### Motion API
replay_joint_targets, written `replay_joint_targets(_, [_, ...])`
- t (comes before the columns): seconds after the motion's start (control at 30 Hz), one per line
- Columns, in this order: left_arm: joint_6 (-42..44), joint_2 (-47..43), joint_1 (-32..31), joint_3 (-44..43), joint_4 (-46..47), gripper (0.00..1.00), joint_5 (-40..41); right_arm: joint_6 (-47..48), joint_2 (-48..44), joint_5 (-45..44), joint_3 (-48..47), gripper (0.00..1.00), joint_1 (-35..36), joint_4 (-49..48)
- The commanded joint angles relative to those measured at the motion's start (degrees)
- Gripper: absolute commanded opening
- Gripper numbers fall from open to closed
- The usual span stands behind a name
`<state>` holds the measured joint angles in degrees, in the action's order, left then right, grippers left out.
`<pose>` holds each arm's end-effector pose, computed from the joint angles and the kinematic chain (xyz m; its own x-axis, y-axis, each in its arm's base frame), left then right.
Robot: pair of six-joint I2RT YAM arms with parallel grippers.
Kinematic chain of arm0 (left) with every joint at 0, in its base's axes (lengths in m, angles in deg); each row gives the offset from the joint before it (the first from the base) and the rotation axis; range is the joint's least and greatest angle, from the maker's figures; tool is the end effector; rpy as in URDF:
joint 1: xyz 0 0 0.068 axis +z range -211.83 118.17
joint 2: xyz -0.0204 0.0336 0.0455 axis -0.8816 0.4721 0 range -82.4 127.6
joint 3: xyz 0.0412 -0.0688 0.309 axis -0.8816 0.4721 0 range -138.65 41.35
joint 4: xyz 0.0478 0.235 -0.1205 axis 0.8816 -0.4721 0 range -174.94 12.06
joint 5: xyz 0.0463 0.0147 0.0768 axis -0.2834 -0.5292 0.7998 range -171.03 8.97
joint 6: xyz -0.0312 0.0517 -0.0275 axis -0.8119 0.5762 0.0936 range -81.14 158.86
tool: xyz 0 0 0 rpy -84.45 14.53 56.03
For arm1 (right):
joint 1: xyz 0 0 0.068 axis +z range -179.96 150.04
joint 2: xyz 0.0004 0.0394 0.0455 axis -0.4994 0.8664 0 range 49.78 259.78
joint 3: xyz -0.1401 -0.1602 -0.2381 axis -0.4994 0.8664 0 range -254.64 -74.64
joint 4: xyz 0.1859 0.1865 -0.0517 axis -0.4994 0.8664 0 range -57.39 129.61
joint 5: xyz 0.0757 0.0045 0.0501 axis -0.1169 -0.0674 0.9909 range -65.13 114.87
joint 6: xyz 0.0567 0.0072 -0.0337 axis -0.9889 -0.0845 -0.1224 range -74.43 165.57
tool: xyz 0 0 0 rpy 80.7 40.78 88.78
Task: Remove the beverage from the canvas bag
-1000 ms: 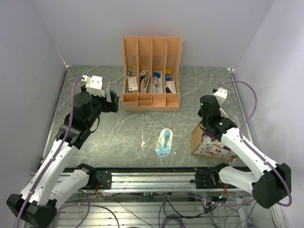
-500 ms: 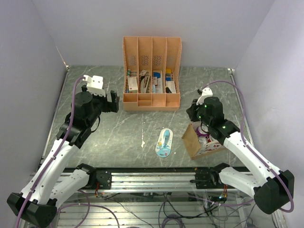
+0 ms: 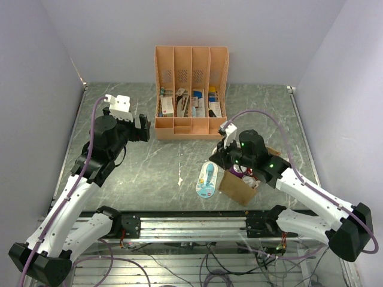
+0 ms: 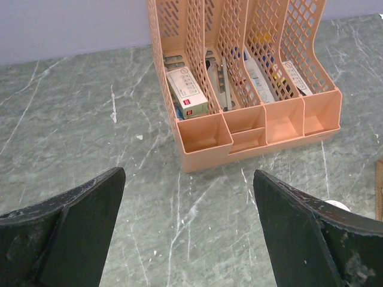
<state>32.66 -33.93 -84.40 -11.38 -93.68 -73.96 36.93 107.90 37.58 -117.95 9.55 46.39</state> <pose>0.1725 -0.0647 0.4004 -0.2118 -0.0279 -0.9769 0.2481 0.9653 -0.0814 0.1660 0.1518 0.3118 -0.4806 -0.2064 -0.8523 -0.7055 0.6683 0.2359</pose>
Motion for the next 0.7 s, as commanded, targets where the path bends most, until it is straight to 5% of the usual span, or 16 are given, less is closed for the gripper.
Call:
replay_joint_targets(0.0, [0.4,-0.2,0.6,-0.1,1.5,0.98,-1.8,0.3,0.1,0.7,-1.1,0.0,3.2,-1.6])
replay_joint_targets(0.33, [0.1,-0.3,0.6,-0.3,1.6,0.98,-2.9,-2.6,-7.8,-11.2,-5.7,0.52,3.3,10.6])
replay_joint_targets(0.5, [-0.1,-0.5,0.6,-0.4,1.6,0.98,-3.7,-3.7,-13.6,-17.2,-7.9,0.64,3.3,15.9])
replay_joint_targets(0.67, [-0.2,-0.6,0.6,-0.5,1.6,0.98,-4.2,-8.0,-18.5,-35.6,-8.8,0.69,3.3,19.3])
